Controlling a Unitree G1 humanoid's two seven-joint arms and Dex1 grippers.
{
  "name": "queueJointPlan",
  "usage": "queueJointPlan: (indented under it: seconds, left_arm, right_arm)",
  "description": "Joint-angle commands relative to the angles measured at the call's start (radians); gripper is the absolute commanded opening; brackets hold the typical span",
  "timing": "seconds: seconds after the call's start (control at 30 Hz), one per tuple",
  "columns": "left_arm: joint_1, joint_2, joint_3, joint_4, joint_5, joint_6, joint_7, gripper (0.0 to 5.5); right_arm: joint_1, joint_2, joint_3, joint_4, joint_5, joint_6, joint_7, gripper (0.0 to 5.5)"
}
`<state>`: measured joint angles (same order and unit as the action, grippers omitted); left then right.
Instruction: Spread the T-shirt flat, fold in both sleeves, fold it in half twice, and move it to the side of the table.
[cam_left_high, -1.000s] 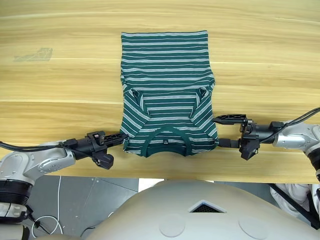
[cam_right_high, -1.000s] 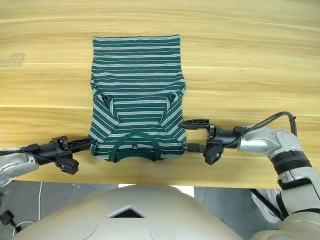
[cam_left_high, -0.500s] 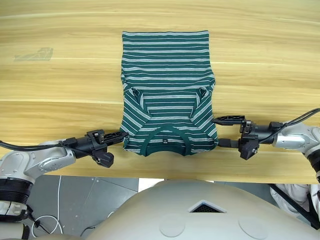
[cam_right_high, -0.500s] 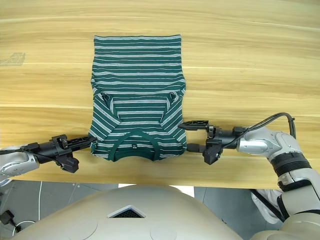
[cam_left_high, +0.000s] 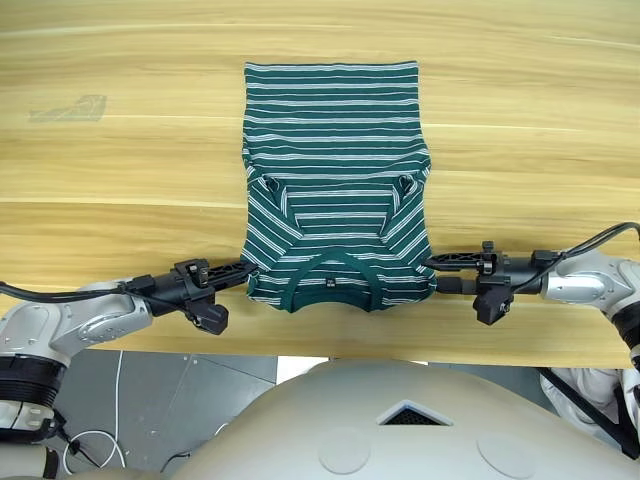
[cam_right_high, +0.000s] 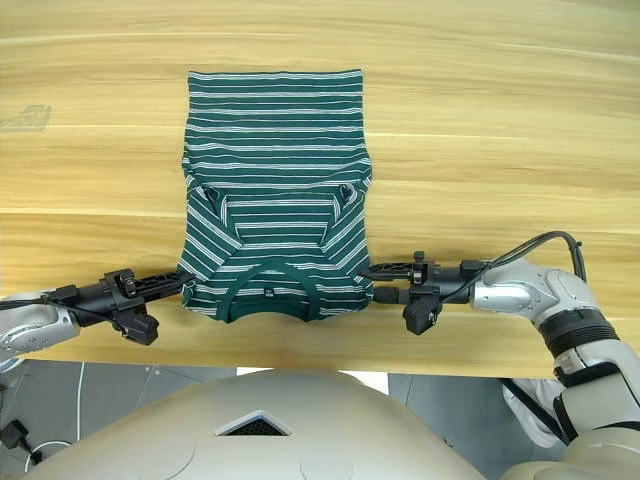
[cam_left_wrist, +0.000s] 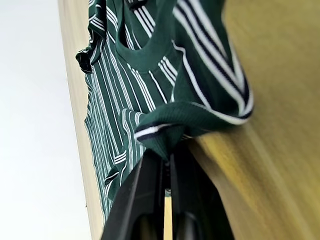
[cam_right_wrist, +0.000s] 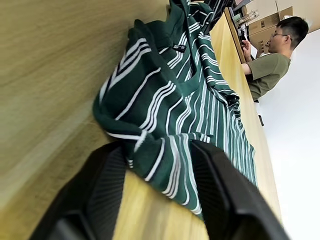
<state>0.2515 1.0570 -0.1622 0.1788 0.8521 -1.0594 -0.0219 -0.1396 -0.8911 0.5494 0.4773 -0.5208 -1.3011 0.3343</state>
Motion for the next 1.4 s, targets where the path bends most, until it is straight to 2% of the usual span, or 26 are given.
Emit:
queueJointPlan:
  seconds: [0.03, 0.2, 0.33, 0.43, 0.53, 0.6, 0.73, 0.9, 1.07, 1.23, 1.33, 1.4]
  left_arm:
    - [0.008, -0.005, -0.031, 0.016, 0.035, 0.018, -0.012, 0.0]
    - [0.003, 0.0, -0.025, 0.019, 0.015, 0.018, -0.01, 0.0]
    - [0.0, 0.007, -0.011, 0.024, -0.019, 0.02, -0.015, 0.0]
    - [0.005, 0.01, 0.022, 0.003, -0.182, 0.051, -0.059, 0.0]
    - [0.096, 0.097, 0.051, -0.163, -0.616, 0.246, -0.261, 0.0]
    - [0.159, 0.146, 0.108, -0.273, -0.813, 0.359, -0.35, 0.0]
    - [0.262, 0.192, 0.17, -0.406, -0.976, 0.505, -0.502, 0.0]
    - [0.459, 0.195, 0.281, -0.569, -1.134, 0.674, -0.696, 0.0]
    - [0.683, 0.129, 0.449, -0.69, -1.192, 0.743, -0.886, 0.0]
    - [0.807, 0.009, 0.606, -0.773, -1.222, 0.782, -1.008, 0.0]
    - [0.83, -0.038, 0.655, -0.807, -1.222, 0.811, -1.061, 0.0]
    - [0.765, -0.04, 0.645, -0.794, -1.22, 0.842, -1.066, 0.0]
  right_arm:
    - [0.015, -0.002, 0.015, 0.016, -0.041, 0.027, 0.051, 1.43]
    - [0.003, 0.006, 0.023, 0.024, 0.004, 0.041, 0.082, 0.39]
    - [-0.015, -0.006, 0.061, 0.033, 0.144, 0.103, 0.187, 0.02]
    - [-0.022, -0.024, 0.081, 0.014, 0.315, 0.209, 0.32, 0.02]
    - [0.051, -0.096, 0.082, -0.246, 0.688, 0.505, 0.513, 0.02]
    - [0.091, -0.159, 0.058, -0.404, 0.888, 0.714, 0.614, 0.02]
    - [0.143, -0.241, -0.023, -0.599, 1.122, 1.007, 0.72, 0.02]
    - [0.202, -0.28, -0.196, -0.745, 1.317, 1.237, 0.8, 0.02]
    - [0.313, -0.277, -0.353, -0.858, 1.346, 1.323, 0.808, 0.02]
    - [0.494, -0.275, -0.518, -0.982, 1.349, 1.37, 0.819, 0.02]
    - [0.579, -0.258, -0.608, -1.045, 1.35, 1.402, 0.825, 0.02]
    - [0.552, -0.227, -0.612, -1.058, 1.331, 1.425, 0.803, 0.02]
